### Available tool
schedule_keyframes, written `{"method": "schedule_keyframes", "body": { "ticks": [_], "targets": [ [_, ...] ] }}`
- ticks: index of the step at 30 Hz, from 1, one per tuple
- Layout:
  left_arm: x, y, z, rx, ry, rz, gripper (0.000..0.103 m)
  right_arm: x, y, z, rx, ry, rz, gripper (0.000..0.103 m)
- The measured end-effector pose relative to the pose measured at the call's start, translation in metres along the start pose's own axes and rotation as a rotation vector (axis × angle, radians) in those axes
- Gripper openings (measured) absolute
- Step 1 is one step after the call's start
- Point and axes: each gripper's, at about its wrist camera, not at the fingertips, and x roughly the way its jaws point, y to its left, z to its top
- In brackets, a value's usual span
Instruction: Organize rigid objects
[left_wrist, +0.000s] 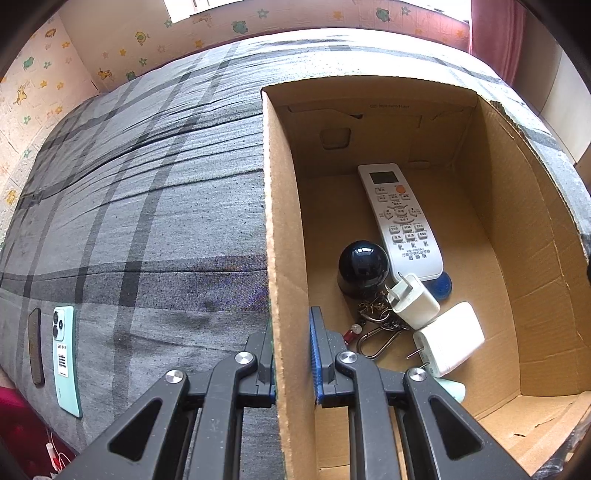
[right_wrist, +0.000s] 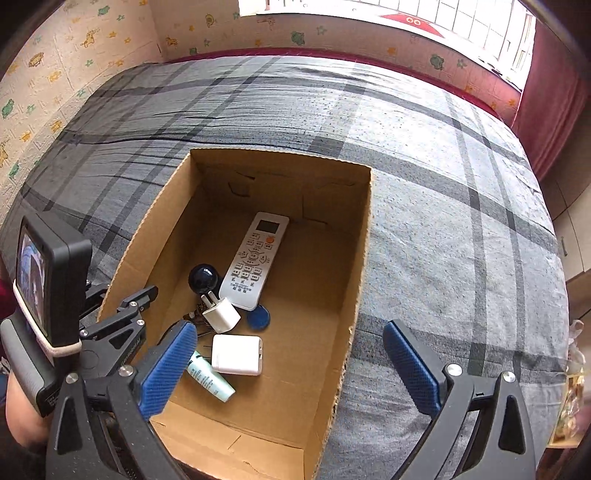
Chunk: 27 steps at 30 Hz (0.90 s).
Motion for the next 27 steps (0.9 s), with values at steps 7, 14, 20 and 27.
{"method": "schedule_keyframes", "body": {
  "ticks": [7,14,20,27],
  "targets": [
    [-0.01,0.0,0.001,-0.011,-0.015,0.062,0.059,-0.018,-0.017,-0.013,0.065,-0.039,-0.001,0.103],
    [-0.04,-0.001,0.0,-0.028,-0.063,0.074,0.099,-0.026,-0.027,-0.024,0.103,-0.053,-0.003,0.103],
    [-0.074,-0.008,-0.008,-0.042,-0.1,0.053,0.103,-0.039,-0.025,-0.033,0.103,-0.077,-0.016,0.103],
    [-0.111,-0.024,-0.022,-0.036,-0.143,0.057,0.103,-0.066,-0.018,-0.042,0.091,-0.12,-0.036,0.103]
  ]
}}
